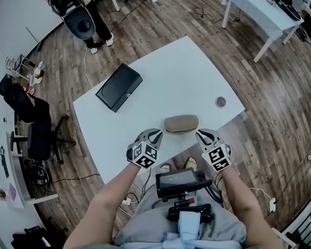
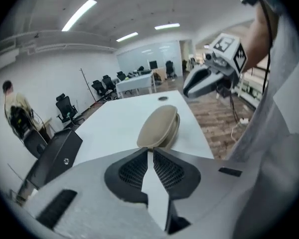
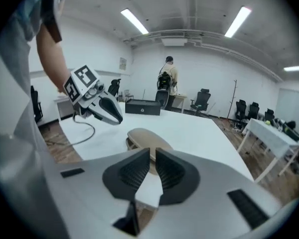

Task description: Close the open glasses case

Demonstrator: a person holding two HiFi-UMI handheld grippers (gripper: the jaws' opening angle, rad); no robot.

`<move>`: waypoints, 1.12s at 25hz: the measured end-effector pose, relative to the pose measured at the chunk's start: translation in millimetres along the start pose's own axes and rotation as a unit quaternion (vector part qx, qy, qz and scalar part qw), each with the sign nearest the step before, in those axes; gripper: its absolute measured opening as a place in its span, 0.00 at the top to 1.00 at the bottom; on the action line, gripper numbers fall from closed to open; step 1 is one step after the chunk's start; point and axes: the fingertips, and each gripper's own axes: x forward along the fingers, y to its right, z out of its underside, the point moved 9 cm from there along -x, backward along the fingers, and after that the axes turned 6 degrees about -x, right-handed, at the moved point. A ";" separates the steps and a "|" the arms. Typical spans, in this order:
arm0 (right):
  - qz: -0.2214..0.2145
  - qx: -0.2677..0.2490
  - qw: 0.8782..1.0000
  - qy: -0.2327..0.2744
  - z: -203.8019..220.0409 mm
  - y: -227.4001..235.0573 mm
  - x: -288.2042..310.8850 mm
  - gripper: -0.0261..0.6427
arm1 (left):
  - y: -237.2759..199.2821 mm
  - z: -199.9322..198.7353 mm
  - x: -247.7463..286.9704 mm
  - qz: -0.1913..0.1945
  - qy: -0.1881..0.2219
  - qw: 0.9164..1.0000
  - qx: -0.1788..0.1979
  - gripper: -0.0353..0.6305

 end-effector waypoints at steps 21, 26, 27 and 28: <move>-0.053 0.177 0.955 0.232 -89.1 -13.7 -74.1 0.89 | 2.9 -81.0 -124.7 0.220 0.362 0.873 -0.240 0.87; -0.057 0.188 0.946 0.257 -99.6 -20.8 -87.8 0.89 | 0.3 -95.8 -140.8 0.288 0.410 0.820 -0.275 0.87; -0.057 0.188 0.946 0.258 -100.1 -22.3 -88.6 0.89 | 0.9 -97.6 -140.9 0.295 0.408 0.821 -0.270 0.87; -0.058 0.188 0.946 0.257 -100.4 -23.7 -88.9 0.89 | 2.2 -99.1 -140.4 0.298 0.402 0.827 -0.259 0.87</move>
